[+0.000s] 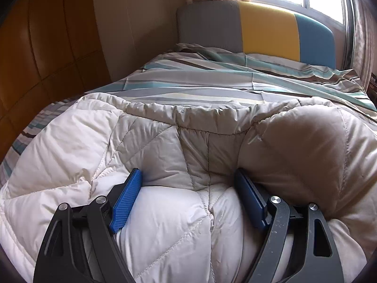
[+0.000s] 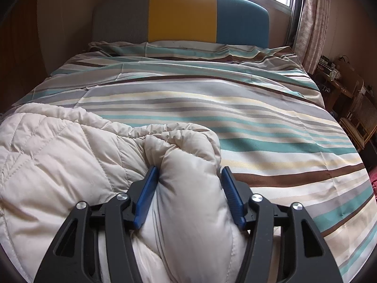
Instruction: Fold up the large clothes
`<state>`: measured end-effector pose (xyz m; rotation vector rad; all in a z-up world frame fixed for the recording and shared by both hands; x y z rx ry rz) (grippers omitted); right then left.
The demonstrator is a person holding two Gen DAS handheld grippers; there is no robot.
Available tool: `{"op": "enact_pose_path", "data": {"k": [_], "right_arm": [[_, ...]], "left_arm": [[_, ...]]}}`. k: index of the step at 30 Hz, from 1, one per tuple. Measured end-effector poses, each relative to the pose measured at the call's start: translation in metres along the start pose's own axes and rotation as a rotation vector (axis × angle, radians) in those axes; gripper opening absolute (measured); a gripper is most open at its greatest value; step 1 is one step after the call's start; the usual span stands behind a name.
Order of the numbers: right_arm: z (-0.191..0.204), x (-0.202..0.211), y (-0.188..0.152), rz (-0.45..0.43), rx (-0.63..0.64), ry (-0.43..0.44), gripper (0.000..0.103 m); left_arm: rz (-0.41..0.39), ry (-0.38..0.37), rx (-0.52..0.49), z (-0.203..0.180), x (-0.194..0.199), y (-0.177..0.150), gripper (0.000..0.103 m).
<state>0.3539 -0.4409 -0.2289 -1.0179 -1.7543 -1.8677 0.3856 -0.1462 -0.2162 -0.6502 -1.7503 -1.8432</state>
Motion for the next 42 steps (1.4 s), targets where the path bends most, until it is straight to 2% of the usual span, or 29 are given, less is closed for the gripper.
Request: {"op": "enact_pose_path", "data": {"k": [6, 9, 12, 14, 16, 20, 25, 29, 37, 42], "right_arm": [[0.004, 0.059, 0.018, -0.098, -0.032, 0.022, 0.06], [0.019, 0.096, 0.027, -0.178, -0.062, 0.093, 0.065], [0.051, 0.11, 0.034, -0.204, -0.053, 0.186, 0.066], [0.071, 0.102, 0.037, -0.181, -0.044, 0.22, 0.066], [0.085, 0.088, 0.036, -0.158, -0.036, 0.229, 0.066], [0.097, 0.057, 0.02, -0.103, -0.018, 0.233, 0.066], [0.095, 0.034, 0.001, -0.068, -0.057, 0.236, 0.068], [0.107, 0.022, -0.002, -0.049, -0.013, 0.188, 0.07], [0.109, 0.011, -0.007, -0.038, -0.005, 0.171, 0.07], [0.107, 0.014, -0.007, -0.043, -0.007, 0.173, 0.071]], "left_arm": [[0.066, -0.012, 0.001, 0.005, 0.012, 0.01, 0.084], [0.016, -0.012, 0.064, 0.015, 0.036, 0.021, 0.087], [-0.061, -0.063, 0.117, 0.013, 0.059, 0.034, 0.09], [-0.066, -0.062, 0.087, 0.004, 0.061, 0.036, 0.09], [-0.061, -0.037, 0.017, -0.009, 0.055, 0.035, 0.09], [-0.03, 0.0, -0.077, -0.021, 0.034, 0.021, 0.094], [0.001, -0.055, -0.021, -0.015, 0.013, 0.009, 0.1], [-0.001, -0.032, -0.04, -0.019, 0.008, 0.004, 0.1], [0.03, -0.013, -0.054, -0.021, -0.002, 0.002, 0.1], [0.089, -0.038, -0.071, -0.018, 0.007, 0.007, 0.1]]}}
Point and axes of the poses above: each gripper's, at about its wrist camera, not at the fingertips, and x roughly against the way its jaws point, z to its left, y to its top, the point moved 7 cm from there along -x, roughly the way its jaws point, and after that the axes turned 4 degrees about x, right-handed, at the moved point
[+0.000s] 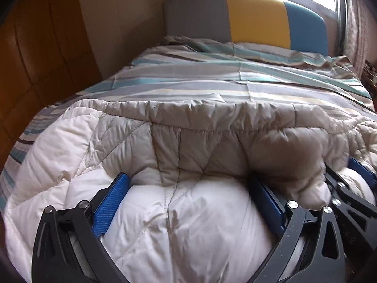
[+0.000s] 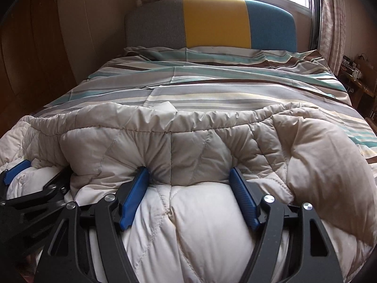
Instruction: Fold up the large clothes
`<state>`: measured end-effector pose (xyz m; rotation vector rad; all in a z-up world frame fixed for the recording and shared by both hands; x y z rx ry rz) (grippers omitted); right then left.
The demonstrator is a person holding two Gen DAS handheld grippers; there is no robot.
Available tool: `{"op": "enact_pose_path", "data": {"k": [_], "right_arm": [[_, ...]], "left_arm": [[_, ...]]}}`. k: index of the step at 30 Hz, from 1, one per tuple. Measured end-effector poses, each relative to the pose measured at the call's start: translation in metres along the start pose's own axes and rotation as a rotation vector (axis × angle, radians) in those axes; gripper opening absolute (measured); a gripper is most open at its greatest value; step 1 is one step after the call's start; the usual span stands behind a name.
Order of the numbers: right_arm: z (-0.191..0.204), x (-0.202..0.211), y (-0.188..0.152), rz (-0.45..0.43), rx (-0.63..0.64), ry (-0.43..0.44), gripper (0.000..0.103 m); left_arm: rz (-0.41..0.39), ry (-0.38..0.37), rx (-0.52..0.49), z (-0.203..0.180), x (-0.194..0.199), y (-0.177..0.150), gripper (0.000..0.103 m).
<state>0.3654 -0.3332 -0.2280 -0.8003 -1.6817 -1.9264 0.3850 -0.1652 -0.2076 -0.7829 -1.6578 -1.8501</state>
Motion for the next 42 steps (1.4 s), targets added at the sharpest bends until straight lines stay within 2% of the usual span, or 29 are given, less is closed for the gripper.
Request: {"op": "enact_pose_path", "data": {"k": [2, 4, 7, 9, 12, 14, 16, 18, 22, 25, 29, 35, 40, 42], "right_arm": [[0.001, 0.001, 0.0, -0.001, 0.0, 0.0, 0.071], [0.001, 0.001, 0.0, -0.002, -0.001, 0.0, 0.071], [0.001, 0.001, 0.0, -0.002, -0.005, 0.008, 0.071], [-0.001, 0.002, 0.0, 0.003, -0.013, 0.023, 0.072], [-0.006, 0.009, 0.004, 0.031, -0.026, 0.069, 0.072], [-0.013, 0.029, 0.013, -0.001, -0.034, 0.115, 0.072], [-0.029, 0.05, 0.023, -0.058, -0.043, 0.087, 0.073], [-0.053, 0.063, 0.029, -0.092, -0.045, 0.004, 0.075], [-0.098, 0.047, 0.017, -0.02, -0.095, -0.089, 0.075], [-0.114, 0.023, -0.004, 0.038, -0.158, -0.077, 0.078], [-0.113, 0.012, -0.007, 0.041, -0.144, -0.101, 0.083], [-0.112, 0.005, -0.01, 0.054, -0.126, -0.118, 0.083], [-0.107, 0.004, -0.009, 0.069, -0.119, -0.116, 0.085], [-0.106, 0.006, -0.006, 0.08, -0.118, -0.105, 0.088]], "left_arm": [[0.012, -0.015, 0.002, 0.008, 0.01, 0.004, 0.1], [-0.006, 0.009, 0.009, 0.022, 0.019, 0.01, 0.1], [-0.043, 0.105, 0.035, 0.052, 0.021, 0.019, 0.1], [-0.01, 0.141, 0.071, 0.071, 0.015, 0.021, 0.1], [0.014, 0.133, 0.115, 0.085, 0.011, 0.021, 0.1], [0.01, 0.129, 0.109, 0.086, 0.012, 0.021, 0.1], [0.02, 0.136, 0.093, 0.084, 0.008, 0.02, 0.1], [0.03, 0.15, 0.073, 0.08, 0.001, 0.017, 0.1], [0.015, 0.172, 0.005, 0.069, -0.009, 0.013, 0.1], [-0.001, 0.142, 0.013, 0.07, -0.013, 0.009, 0.1], [-0.002, 0.108, 0.043, 0.073, -0.02, 0.006, 0.1], [0.029, 0.085, 0.051, 0.072, -0.03, 0.007, 0.1], [0.09, 0.007, 0.068, 0.076, -0.009, 0.003, 0.1], [0.076, -0.03, 0.096, 0.083, 0.01, 0.001, 0.1]]}}
Point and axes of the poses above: each gripper's, at about its wrist camera, not at the fingertips, and x roughly against the way its jaws point, z to its left, y to its top, the point moved 7 cm from there along -x, roughly the way its jaws point, and after that the axes turned 4 degrees about x, right-handed, at the moved point
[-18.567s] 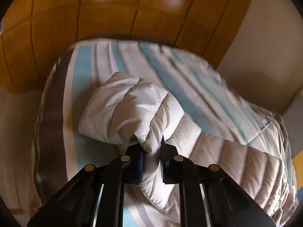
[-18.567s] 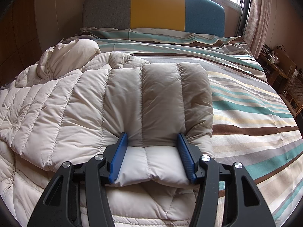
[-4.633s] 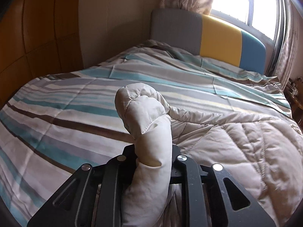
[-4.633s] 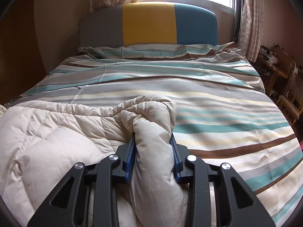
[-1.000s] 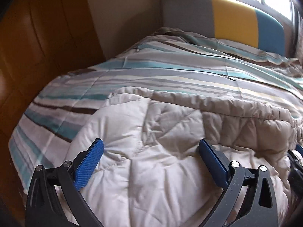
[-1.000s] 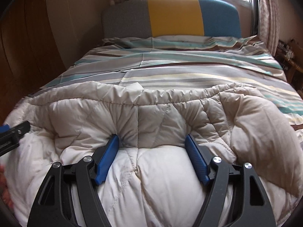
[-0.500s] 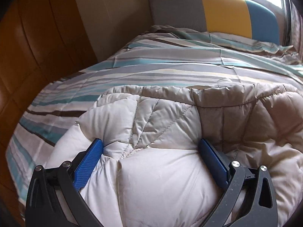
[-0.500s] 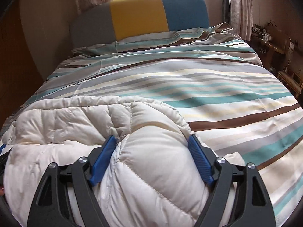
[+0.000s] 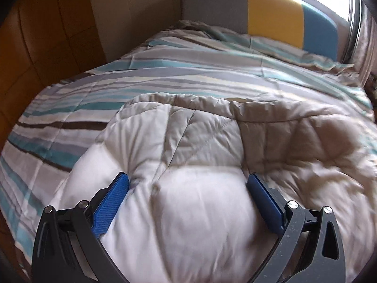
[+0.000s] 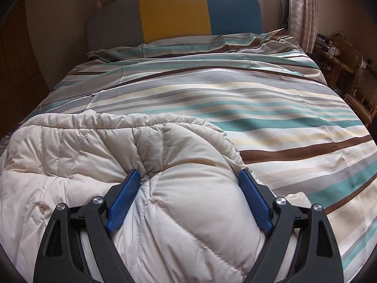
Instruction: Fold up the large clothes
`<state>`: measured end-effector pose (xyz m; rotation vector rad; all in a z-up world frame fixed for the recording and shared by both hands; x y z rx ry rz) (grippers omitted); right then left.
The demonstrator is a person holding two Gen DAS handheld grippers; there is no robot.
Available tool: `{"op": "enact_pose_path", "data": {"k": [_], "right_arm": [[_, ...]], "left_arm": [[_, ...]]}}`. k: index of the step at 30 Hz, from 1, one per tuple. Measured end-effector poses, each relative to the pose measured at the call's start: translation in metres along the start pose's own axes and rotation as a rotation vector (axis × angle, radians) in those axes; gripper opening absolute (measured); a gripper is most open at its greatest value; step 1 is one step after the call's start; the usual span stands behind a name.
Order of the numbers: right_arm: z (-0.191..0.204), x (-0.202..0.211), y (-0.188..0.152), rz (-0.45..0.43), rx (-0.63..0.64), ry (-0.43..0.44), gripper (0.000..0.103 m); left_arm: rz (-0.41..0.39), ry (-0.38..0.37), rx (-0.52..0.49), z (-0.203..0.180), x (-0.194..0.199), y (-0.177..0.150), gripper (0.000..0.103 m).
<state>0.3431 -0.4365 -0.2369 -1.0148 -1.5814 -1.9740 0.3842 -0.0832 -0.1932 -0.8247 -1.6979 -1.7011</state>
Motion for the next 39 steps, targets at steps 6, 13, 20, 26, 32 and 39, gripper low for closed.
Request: {"op": "enact_pose_path", "data": {"k": [6, 13, 20, 26, 32, 39], "right_arm": [[0.013, 0.03, 0.003, -0.028, 0.056, -0.03, 0.099], [0.04, 0.083, -0.012, -0.1, 0.116, 0.013, 0.101], [0.066, 0.119, -0.035, -0.122, 0.131, 0.069, 0.101], [0.079, 0.142, -0.061, -0.12, 0.095, 0.132, 0.101], [0.104, 0.166, -0.085, -0.162, 0.137, 0.187, 0.09], [0.144, 0.171, -0.093, -0.167, 0.21, 0.282, 0.034]], "left_arm": [[-0.112, 0.046, 0.07, 0.035, 0.047, -0.013, 0.1], [-0.138, 0.083, 0.21, 0.091, 0.073, -0.046, 0.1], [-0.097, 0.023, 0.323, 0.122, 0.085, -0.082, 0.1], [-0.117, -0.042, 0.345, 0.12, 0.106, -0.113, 0.1], [-0.095, -0.14, 0.369, 0.111, 0.11, -0.136, 0.099], [-0.094, -0.229, 0.403, 0.101, 0.103, -0.137, 0.09]]}}
Point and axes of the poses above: each gripper's, at about its wrist camera, not at the fingertips, and x roughly against the way its jaws point, z to its left, y to its top, the point moved 7 cm from there along -x, roughly the way its jaws point, and after that the axes turned 4 degrees about x, right-handed, at the moved point
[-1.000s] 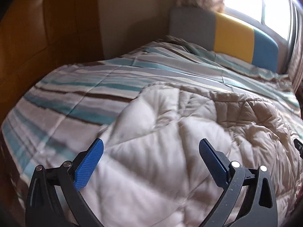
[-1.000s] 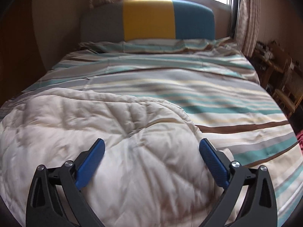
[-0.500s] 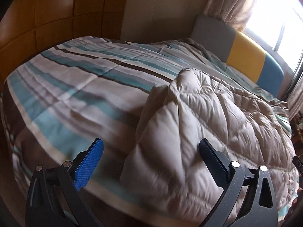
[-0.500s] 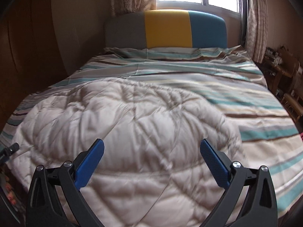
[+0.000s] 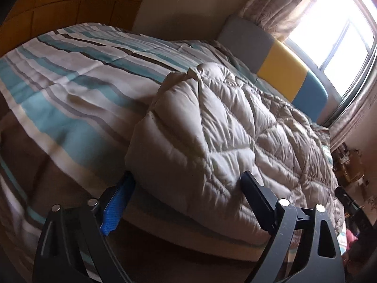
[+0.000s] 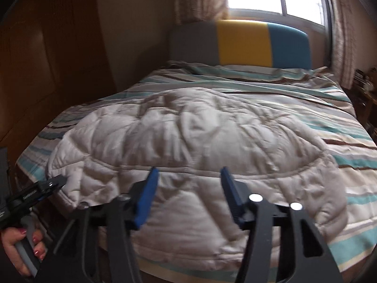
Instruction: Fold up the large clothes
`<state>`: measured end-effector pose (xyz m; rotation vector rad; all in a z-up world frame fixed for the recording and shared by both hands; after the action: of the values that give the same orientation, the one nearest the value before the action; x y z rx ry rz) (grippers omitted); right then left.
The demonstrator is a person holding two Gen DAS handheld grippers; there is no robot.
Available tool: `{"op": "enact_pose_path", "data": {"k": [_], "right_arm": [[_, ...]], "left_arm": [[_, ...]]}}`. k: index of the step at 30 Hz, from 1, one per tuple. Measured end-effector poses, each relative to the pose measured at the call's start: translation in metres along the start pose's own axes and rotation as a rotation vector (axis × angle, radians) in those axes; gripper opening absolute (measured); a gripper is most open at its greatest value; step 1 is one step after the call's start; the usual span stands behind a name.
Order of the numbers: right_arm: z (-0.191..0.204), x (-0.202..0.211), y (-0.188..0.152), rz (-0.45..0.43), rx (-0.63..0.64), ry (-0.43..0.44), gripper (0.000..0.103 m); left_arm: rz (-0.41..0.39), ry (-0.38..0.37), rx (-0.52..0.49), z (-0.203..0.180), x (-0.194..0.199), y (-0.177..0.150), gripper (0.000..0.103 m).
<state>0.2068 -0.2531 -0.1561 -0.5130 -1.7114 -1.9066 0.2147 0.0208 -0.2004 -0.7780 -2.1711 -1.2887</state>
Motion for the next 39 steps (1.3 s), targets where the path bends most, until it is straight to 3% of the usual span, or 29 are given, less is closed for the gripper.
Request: {"op": "enact_pose_path", "data": {"k": [6, 13, 18, 23, 25, 27, 32, 35, 39], "right_arm": [[0.02, -0.028, -0.002, 0.046, 0.032, 0.04, 0.016], [0.018, -0.066, -0.035, 0.12, 0.012, 0.028, 0.015], [0.017, -0.077, -0.042, 0.131, 0.02, 0.019, 0.015], [0.015, -0.076, -0.044, 0.125, 0.017, 0.023, 0.015], [0.014, -0.074, -0.044, 0.123, 0.019, 0.022, 0.015], [0.015, -0.071, -0.045, 0.12, 0.022, 0.017, 0.015], [0.02, -0.07, -0.047, 0.119, 0.04, -0.003, 0.015], [0.021, -0.068, -0.049, 0.119, 0.046, -0.014, 0.015], [0.023, -0.067, -0.048, 0.122, 0.042, -0.023, 0.015]], "left_arm": [[-0.019, -0.024, 0.052, 0.007, -0.005, 0.002, 0.09], [-0.067, -0.046, 0.101, 0.005, -0.008, -0.012, 0.09], [-0.044, -0.105, 0.076, -0.015, -0.016, -0.015, 0.09], [-0.069, -0.172, 0.236, -0.005, -0.027, 0.005, 0.09], [-0.084, -0.192, 0.293, -0.001, -0.027, 0.013, 0.086], [-0.075, -0.182, 0.322, 0.004, -0.031, 0.017, 0.068], [-0.087, -0.202, 0.346, -0.002, -0.028, 0.021, 0.043], [-0.143, -0.198, 0.282, -0.021, -0.012, 0.028, 0.034], [-0.238, -0.245, 0.118, -0.067, 0.02, 0.04, 0.032]]}}
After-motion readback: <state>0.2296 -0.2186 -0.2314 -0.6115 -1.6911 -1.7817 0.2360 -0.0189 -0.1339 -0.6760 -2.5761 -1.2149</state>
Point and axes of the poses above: each gripper's, at about its wrist camera, not at the fingertips, and x roughly against the way its jaws point, z to its left, y to its top, the point moved 7 cm from there along -x, roughly the way its jaws point, and after that the axes turned 4 degrees about x, right-handed, at the moved point
